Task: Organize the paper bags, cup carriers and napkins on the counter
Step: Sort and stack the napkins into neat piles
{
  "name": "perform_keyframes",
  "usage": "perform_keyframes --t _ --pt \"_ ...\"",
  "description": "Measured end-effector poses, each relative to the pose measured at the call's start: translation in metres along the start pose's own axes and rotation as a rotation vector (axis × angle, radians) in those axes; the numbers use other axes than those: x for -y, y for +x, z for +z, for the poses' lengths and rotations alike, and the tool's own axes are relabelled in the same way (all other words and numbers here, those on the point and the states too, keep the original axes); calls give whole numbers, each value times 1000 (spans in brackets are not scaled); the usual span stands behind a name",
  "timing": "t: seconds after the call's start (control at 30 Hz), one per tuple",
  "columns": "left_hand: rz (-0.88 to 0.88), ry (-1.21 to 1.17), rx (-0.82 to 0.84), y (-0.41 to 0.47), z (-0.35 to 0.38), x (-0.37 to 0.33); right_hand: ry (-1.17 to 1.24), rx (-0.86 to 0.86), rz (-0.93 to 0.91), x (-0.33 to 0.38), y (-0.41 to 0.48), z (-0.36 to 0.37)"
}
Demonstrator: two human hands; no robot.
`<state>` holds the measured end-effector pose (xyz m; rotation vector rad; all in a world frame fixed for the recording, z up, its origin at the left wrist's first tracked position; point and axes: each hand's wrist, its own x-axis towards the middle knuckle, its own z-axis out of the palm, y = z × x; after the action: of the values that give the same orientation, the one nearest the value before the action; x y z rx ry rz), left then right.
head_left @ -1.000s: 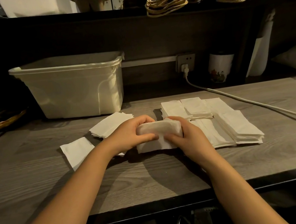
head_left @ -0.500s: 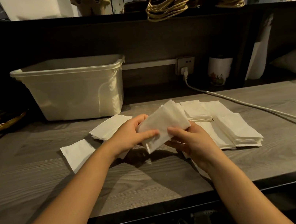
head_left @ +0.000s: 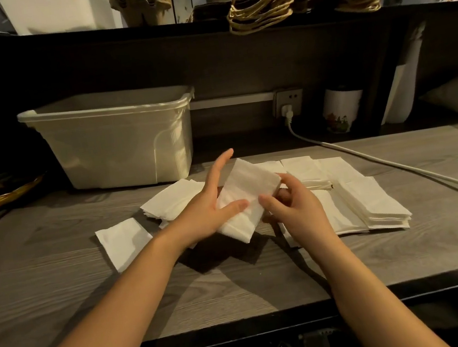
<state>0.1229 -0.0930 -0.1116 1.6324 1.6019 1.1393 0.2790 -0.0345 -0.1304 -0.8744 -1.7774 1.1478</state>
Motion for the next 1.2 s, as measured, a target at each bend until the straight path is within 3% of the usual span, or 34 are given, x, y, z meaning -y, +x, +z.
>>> perform_keyframes --t 0.1,0.37,0.5,0.7,0.8,0.87,0.93,1.2 --pt "-26 -18 -43 0 0 0 -209 -75 -52 1 5 -4" --pt "-212 72 119 3 11 0 -739 131 -25 9 32 -3" --pt "-246 121 206 1 12 -2 -878 159 -20 5 37 1" --pt "-205 146 186 1 10 1 -770 141 -35 1 37 0" --pt "-80 -17 36 2 13 -5 -484 85 -24 14 41 -11" --pt "-38 -156 -41 5 17 -12 -194 121 67 26 41 -19" --pt "-27 -211 -81 7 21 -20 -75 163 123 34 40 -24" --pt "-172 -105 -58 17 40 -38 -278 64 118 37 36 -34"
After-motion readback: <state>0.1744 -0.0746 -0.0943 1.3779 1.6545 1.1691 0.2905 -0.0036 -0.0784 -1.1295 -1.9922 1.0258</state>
